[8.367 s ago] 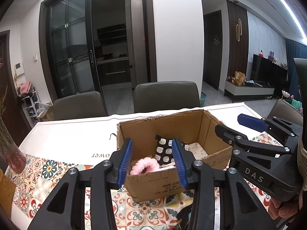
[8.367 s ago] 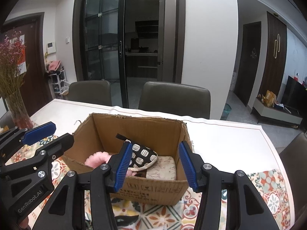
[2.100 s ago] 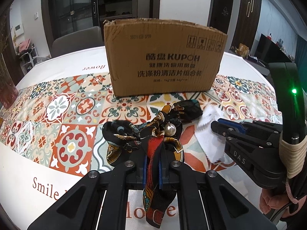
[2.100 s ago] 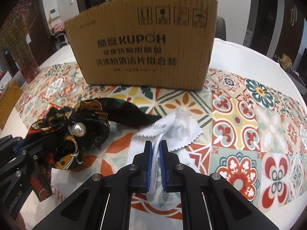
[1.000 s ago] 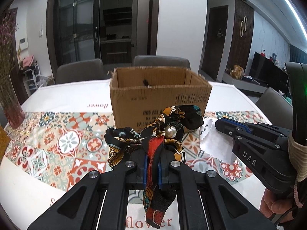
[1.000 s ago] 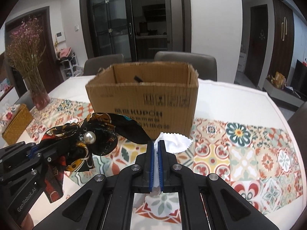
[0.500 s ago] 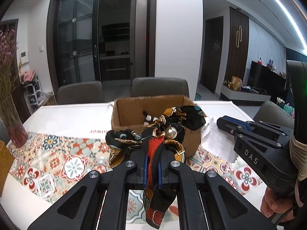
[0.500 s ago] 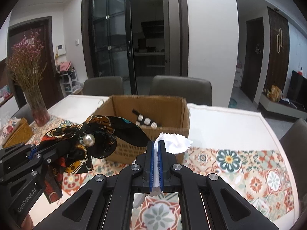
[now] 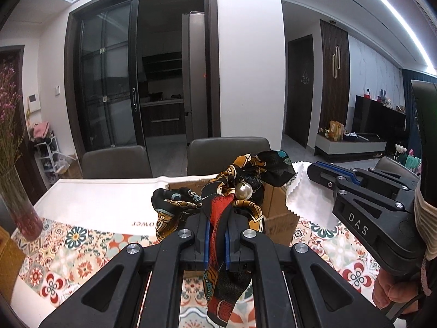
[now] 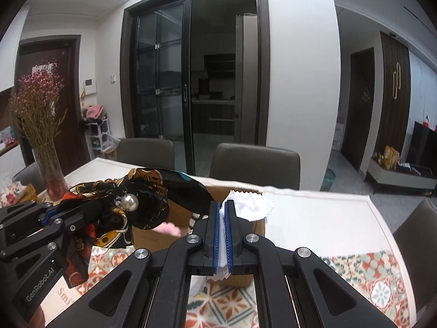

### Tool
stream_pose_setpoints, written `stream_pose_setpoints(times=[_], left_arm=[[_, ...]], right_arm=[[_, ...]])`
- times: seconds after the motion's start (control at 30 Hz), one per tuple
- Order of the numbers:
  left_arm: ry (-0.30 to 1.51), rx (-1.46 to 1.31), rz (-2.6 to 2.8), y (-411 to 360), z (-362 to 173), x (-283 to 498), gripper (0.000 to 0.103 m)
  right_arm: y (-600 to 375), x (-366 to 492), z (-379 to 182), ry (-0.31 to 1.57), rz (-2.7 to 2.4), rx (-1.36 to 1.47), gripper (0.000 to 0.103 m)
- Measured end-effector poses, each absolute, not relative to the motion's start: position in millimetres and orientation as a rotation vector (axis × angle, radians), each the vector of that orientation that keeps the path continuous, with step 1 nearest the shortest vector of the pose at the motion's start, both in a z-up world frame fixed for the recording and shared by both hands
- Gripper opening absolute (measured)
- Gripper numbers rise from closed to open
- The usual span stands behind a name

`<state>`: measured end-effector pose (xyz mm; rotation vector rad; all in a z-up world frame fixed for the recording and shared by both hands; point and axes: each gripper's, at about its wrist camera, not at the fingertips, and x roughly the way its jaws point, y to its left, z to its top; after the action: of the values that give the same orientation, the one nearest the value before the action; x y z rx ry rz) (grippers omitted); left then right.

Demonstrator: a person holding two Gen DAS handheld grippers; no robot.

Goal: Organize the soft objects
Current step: 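Lift the scarf scrunchie and wipe cloth and carry both over the box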

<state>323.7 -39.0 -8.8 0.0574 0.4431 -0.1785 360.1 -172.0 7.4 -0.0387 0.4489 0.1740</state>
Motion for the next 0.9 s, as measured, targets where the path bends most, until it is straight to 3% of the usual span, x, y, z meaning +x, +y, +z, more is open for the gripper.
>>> stream_pose_setpoints(times=[0.47,0.9], left_arm=[[0.426,0.086,-0.179,-37.6,-6.6,369.2,0.009],[0.495,0.069,-0.246,-43.9,-32.8,423.3,0.009]], right_arm=[[-157.3,400.3,18.2,0.397,0.191,-0.061,0.005],[-148.7,445.8,-5.0,0.446,0.213,-0.06,0.005]])
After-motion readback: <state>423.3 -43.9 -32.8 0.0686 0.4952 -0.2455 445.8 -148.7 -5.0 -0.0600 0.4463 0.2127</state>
